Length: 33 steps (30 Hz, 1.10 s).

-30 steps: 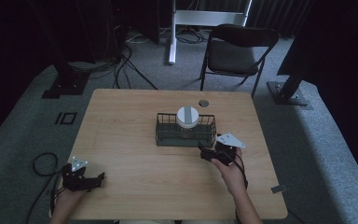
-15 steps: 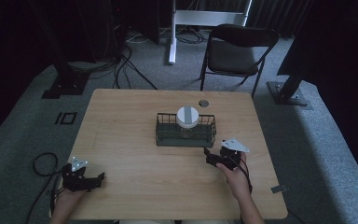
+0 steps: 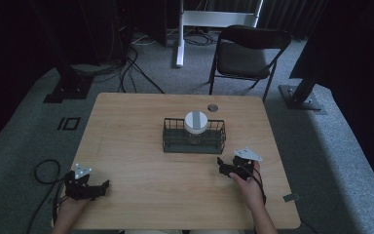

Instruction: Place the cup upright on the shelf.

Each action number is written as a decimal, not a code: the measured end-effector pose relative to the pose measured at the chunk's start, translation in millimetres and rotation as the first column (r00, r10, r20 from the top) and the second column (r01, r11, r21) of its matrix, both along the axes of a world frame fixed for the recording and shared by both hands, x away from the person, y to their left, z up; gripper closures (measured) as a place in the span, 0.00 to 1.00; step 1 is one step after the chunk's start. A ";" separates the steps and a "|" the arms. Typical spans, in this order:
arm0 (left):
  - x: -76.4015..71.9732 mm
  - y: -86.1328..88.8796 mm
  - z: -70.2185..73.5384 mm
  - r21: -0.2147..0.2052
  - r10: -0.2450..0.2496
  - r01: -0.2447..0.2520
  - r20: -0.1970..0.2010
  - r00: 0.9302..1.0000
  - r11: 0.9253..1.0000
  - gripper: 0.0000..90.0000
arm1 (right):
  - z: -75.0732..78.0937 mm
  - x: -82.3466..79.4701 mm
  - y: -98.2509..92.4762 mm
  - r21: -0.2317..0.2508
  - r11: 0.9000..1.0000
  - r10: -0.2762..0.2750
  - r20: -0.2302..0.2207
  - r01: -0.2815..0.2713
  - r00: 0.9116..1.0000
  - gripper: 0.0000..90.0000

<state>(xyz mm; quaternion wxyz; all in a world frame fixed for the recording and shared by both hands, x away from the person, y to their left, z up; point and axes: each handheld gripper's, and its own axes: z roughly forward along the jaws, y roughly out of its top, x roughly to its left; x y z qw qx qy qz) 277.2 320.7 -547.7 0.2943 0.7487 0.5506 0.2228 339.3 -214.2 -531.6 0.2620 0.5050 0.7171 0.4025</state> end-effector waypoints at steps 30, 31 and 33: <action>0.0 0.0 0.0 0.000 0.000 0.000 0.000 1.000 1.000 0.01 | -16.4 3.4 -38.9 -0.055 0.992 -0.122 -0.100 0.117 0.987 0.14; 0.0 0.0 0.0 0.000 0.000 0.000 0.000 1.000 1.000 0.01 | -16.5 3.6 -39.5 -0.056 0.992 -0.122 -0.103 0.117 0.987 0.14; 0.0 0.0 0.0 0.000 0.000 0.000 0.000 1.000 1.000 0.01 | -17.3 4.2 -41.2 -0.079 0.990 -0.125 -0.123 0.116 0.985 0.14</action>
